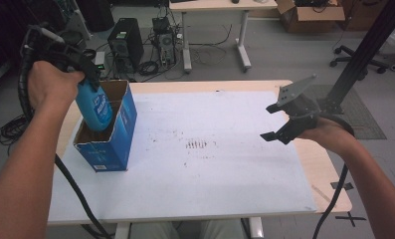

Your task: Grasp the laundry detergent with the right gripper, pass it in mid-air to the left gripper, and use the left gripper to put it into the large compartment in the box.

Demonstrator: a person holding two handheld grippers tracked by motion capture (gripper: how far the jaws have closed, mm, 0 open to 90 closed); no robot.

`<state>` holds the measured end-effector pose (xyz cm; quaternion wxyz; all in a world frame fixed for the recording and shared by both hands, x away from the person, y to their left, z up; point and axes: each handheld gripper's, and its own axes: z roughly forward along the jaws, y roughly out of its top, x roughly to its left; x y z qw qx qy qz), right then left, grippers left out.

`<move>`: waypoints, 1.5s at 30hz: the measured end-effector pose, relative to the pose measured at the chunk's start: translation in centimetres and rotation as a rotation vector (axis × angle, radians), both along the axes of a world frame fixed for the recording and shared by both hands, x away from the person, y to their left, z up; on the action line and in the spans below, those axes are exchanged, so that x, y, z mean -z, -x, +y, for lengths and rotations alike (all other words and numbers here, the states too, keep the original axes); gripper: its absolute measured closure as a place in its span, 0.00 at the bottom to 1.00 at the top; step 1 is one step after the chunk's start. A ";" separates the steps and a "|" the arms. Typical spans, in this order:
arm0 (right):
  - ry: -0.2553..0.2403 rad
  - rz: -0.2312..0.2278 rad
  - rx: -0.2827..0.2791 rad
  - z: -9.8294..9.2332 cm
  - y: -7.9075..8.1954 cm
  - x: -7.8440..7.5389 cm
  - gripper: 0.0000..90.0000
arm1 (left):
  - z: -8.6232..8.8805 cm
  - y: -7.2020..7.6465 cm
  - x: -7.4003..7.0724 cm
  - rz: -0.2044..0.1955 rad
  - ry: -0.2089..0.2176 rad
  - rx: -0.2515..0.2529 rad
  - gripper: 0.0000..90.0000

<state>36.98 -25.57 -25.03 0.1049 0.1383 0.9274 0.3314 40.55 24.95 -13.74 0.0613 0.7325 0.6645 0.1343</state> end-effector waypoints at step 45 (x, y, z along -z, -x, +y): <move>0.016 0.020 0.049 -0.7 -0.5 1.0 0.09 | 1.6 -1.5 12.4 0.085 0.015 0.027 0.42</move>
